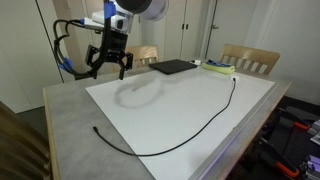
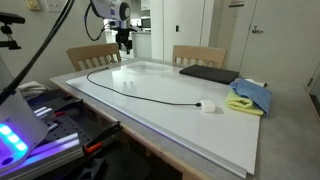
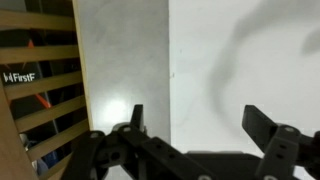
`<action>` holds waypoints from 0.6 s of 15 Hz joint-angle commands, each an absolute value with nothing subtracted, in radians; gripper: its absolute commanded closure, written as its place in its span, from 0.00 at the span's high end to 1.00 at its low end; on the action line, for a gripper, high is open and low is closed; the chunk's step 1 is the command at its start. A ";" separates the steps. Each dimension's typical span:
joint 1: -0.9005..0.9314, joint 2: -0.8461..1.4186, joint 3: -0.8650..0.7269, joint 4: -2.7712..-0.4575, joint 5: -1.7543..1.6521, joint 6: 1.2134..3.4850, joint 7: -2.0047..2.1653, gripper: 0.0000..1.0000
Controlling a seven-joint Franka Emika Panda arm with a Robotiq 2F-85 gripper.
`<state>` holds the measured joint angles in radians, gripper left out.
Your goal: Unwind the black charging cable
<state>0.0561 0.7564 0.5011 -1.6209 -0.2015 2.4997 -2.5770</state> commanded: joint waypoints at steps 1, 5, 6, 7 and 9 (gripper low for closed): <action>0.084 0.673 0.394 -1.667 -0.161 2.536 -2.530 1.00; 0.081 0.606 0.314 -1.724 -0.140 2.539 -2.414 1.00; 0.077 0.597 0.302 -1.742 -0.135 2.545 -2.391 1.00; 0.072 0.576 0.293 -1.771 -0.129 2.549 -2.364 1.00; 0.058 0.544 0.289 -1.825 -0.107 2.564 -2.333 1.00</action>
